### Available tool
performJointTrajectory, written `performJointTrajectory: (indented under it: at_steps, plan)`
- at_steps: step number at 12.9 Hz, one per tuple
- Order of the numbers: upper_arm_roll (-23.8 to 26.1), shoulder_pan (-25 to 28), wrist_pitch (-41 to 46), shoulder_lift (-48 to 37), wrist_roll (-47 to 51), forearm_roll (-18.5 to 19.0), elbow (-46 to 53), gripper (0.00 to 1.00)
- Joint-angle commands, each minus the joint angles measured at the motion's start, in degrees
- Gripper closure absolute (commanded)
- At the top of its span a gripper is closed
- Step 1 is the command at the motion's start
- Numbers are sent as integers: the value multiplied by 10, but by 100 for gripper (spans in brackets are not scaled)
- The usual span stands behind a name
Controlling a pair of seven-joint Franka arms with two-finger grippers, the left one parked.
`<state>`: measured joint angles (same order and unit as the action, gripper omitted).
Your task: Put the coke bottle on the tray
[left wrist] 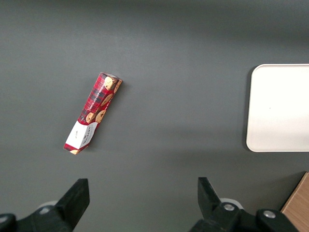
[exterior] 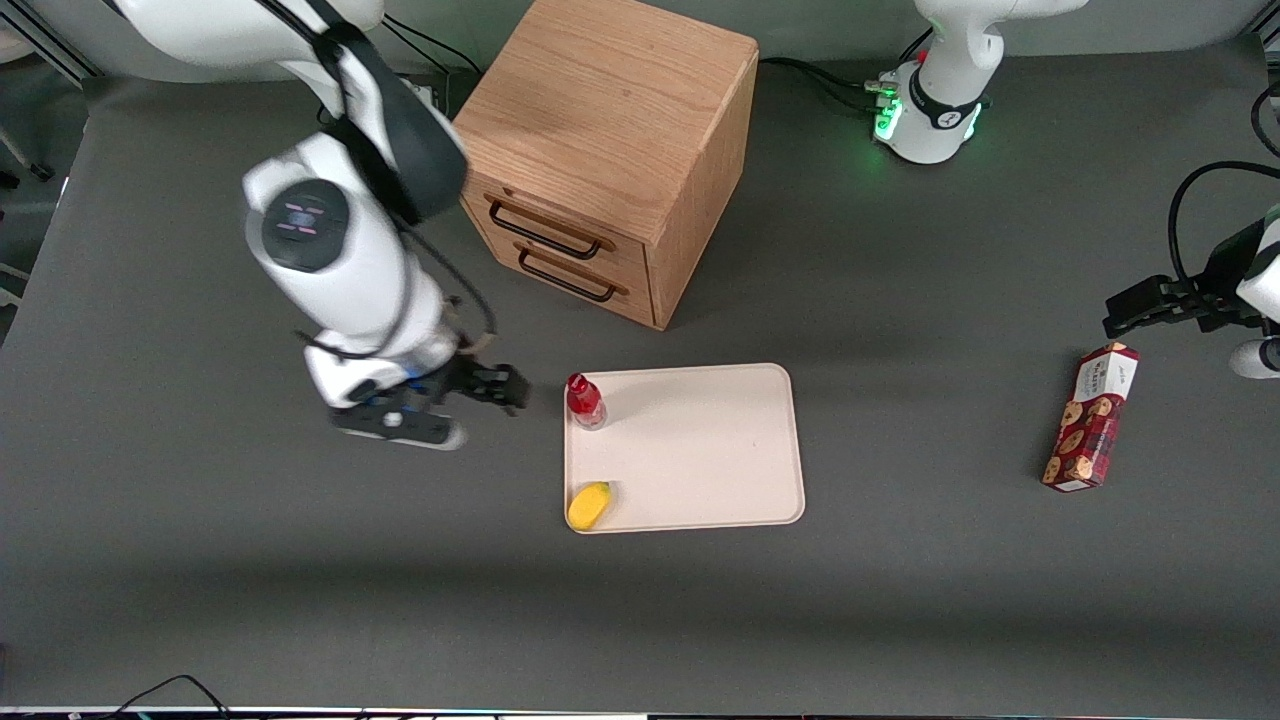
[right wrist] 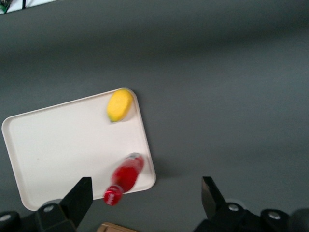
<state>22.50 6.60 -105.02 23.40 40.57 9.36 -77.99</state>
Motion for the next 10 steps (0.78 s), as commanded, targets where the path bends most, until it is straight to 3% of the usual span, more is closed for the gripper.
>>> performJointTrajectory:
  at_steps: [1, 3, 5, 10]
  plan:
    - [-63, -18, 44, -65, -120, -56, -17, 0]
    - [-140, -15, 83, -104, -209, -106, -18, 0]
    - [-197, -13, 116, -132, -276, -108, -18, 0]
    - [-279, -16, 159, -164, -449, -107, -11, 0]
